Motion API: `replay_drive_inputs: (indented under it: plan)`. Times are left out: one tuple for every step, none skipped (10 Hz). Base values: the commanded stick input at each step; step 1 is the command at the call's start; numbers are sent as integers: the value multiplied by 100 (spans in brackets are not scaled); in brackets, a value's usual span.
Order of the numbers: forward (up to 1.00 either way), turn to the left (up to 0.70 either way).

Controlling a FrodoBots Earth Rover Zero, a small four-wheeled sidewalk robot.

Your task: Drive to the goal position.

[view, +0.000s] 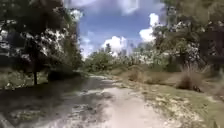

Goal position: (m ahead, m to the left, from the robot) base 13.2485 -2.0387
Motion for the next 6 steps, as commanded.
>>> replay_drive_inputs:
  plan:
    - [100, 27]
    - [100, 27]
    - [100, 23]
    - [100, 4]
    - [100, 0]
    - [100, 0]
